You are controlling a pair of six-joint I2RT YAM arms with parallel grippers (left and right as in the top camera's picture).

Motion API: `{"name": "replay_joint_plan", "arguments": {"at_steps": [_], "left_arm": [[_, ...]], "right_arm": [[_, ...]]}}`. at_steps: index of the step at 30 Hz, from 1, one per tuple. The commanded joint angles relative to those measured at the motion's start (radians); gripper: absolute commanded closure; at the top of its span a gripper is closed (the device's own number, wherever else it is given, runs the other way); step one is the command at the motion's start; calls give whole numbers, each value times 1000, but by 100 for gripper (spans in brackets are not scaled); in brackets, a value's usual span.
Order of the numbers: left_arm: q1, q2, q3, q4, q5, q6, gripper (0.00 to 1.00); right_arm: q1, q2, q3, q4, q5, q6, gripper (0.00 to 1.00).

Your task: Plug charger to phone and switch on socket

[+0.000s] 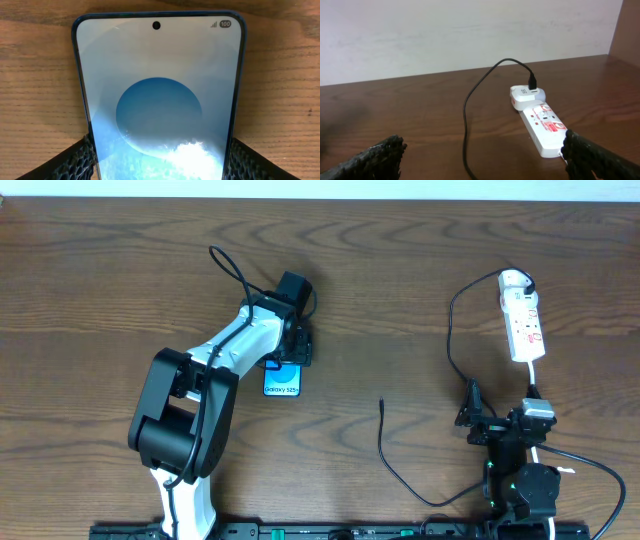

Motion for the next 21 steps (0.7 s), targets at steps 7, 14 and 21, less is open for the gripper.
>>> {"name": "replay_joint_plan", "arguments": {"at_steps": [7,14,21], "left_arm": [[2,16,-26,-6,-27,-8,86],[2,16,-26,-6,-27,-8,93],[3,15,-26,-6,-27,-8,93]], "right_arm": [[3,-8,-2,-3,-3,-13,1],[3,-8,-2,-3,-2,-13,1],[3,-8,-2,-3,-3,-13,1]]}}
